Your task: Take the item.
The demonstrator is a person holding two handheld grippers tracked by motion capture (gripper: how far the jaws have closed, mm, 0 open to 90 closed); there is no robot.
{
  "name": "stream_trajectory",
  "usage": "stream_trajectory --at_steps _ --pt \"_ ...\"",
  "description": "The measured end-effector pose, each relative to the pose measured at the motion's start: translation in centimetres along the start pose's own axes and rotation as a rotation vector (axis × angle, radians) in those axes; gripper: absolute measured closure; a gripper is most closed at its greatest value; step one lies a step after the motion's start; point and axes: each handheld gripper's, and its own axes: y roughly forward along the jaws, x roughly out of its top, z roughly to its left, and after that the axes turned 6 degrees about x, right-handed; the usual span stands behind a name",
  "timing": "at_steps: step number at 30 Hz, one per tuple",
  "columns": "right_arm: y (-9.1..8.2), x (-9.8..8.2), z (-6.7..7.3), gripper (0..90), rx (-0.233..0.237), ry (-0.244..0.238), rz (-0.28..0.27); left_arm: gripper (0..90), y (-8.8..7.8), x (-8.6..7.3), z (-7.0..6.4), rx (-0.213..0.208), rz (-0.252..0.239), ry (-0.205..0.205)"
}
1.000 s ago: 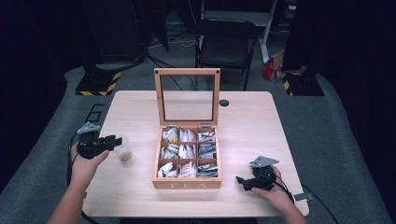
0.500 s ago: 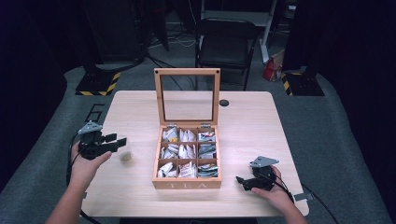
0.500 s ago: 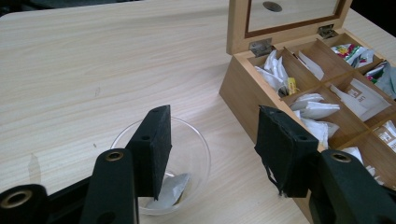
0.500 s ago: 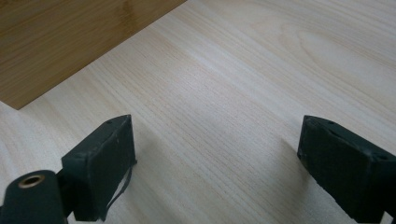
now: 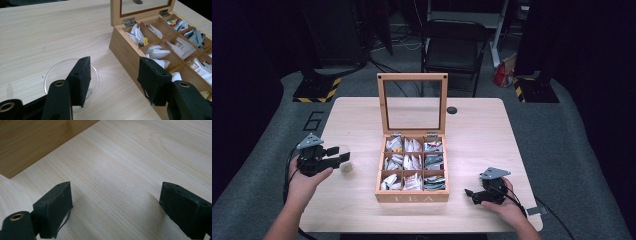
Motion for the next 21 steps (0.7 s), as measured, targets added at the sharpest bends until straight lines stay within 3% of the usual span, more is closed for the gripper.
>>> stream_trajectory --at_steps 9,21 --pt "0.0 0.0 0.0 10.4 0.001 0.000 0.001 41.9 0.0 -0.7 -0.6 -0.010 0.000 0.002" --pt "0.0 0.0 0.0 10.4 0.000 0.000 0.000 42.0 0.4 -2.9 -1.6 -0.040 0.028 0.002"
